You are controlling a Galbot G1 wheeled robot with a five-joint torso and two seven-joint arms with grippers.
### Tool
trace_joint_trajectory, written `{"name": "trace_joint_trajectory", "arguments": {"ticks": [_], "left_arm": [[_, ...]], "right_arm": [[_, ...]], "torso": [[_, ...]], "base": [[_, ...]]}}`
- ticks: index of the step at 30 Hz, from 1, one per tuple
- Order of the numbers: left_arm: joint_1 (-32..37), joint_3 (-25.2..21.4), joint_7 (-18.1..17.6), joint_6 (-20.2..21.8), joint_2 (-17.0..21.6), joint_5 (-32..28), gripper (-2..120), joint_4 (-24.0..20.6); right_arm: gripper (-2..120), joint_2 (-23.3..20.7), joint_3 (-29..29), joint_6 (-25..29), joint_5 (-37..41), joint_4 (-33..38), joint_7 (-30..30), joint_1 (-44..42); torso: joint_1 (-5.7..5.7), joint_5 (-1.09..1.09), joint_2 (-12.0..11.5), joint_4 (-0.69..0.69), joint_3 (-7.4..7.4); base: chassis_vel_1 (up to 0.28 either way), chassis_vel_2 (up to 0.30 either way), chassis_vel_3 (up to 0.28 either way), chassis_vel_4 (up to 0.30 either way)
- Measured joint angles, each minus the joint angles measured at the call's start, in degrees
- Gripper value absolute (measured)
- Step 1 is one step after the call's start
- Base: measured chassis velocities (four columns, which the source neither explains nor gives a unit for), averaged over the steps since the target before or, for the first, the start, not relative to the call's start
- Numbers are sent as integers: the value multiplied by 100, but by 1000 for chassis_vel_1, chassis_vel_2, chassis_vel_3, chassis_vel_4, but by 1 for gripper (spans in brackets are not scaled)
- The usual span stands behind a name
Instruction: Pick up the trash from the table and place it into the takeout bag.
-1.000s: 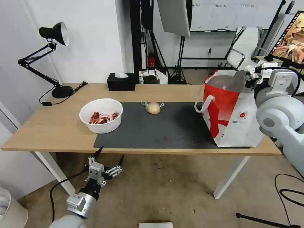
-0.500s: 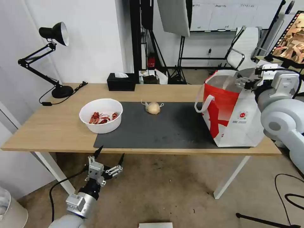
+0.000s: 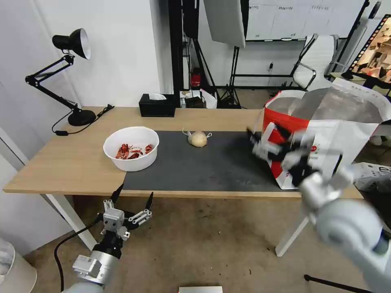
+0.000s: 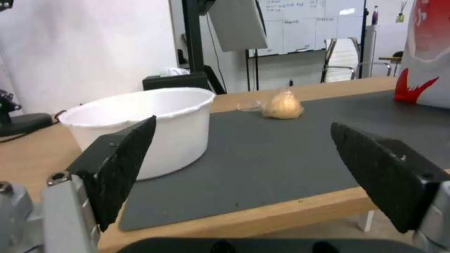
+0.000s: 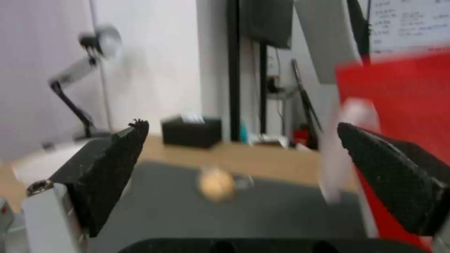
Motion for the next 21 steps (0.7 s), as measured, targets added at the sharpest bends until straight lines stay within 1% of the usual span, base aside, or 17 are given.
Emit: {"name": "trace_joint_trajectory", "arguments": {"ticks": [2, 3, 5, 7, 8, 9, 10, 12, 14, 21], "left_arm": [[8, 26, -19, -16, -46, 66, 100, 91], [8, 26, -19, -16, -46, 66, 100, 91], [14, 45, -120, 62, -65, 200, 100, 243], [14, 48, -133, 73, -67, 214, 100, 275], [25, 61, -157, 111, -75, 237, 100, 379], [40, 66, -161, 121, -82, 238, 100, 411], [40, 66, -161, 121, -82, 238, 100, 411], [72, 85, -152, 126, -103, 238, 100, 458], [75, 91, -151, 126, -108, 239, 100, 465], [64, 97, -133, 129, -66, 227, 100, 469]], "right_arm": [[100, 335, 139, 338, -769, -197, -118, -698], [100, 335, 139, 338, -769, -197, -118, -698], [100, 650, 138, 552, -1316, -400, -116, -1125], [100, 708, 131, 577, -1397, -437, -105, -1176], [100, 943, 80, 642, -1702, -579, -55, -1338], [100, 1039, 56, 649, -1803, -638, -31, -1387], [100, 1039, 56, 649, -1803, -638, -31, -1387], [100, 1233, -62, 639, -1927, -780, 10, -1450], [100, 1280, -114, 610, -1931, -814, 21, -1445], [100, 1304, -208, 462, -1904, -849, 74, -1359]], "torso": [[0, 0, 0, -1, 0], [0, 0, 0, -1, 0], [0, 0, 0, -1, 0], [0, 0, 1, -1, 0], [0, 0, 0, -1, 0], [0, 0, 0, 0, 1], [0, 0, 0, 0, 1], [0, 0, 0, 1, 1], [0, 0, -1, 1, 1], [0, 0, 0, 1, 1]], "base": [[0, 0, 0, 0], [0, 0, 0, 0], [0, 0, 0, 0], [0, 0, 0, 0], [0, 0, 0, 0], [0, 0, 0, 0], [0, 0, 0, 0], [0, 0, 0, 0], [0, 0, 0, 0], [0, 0, 0, 0]]}}
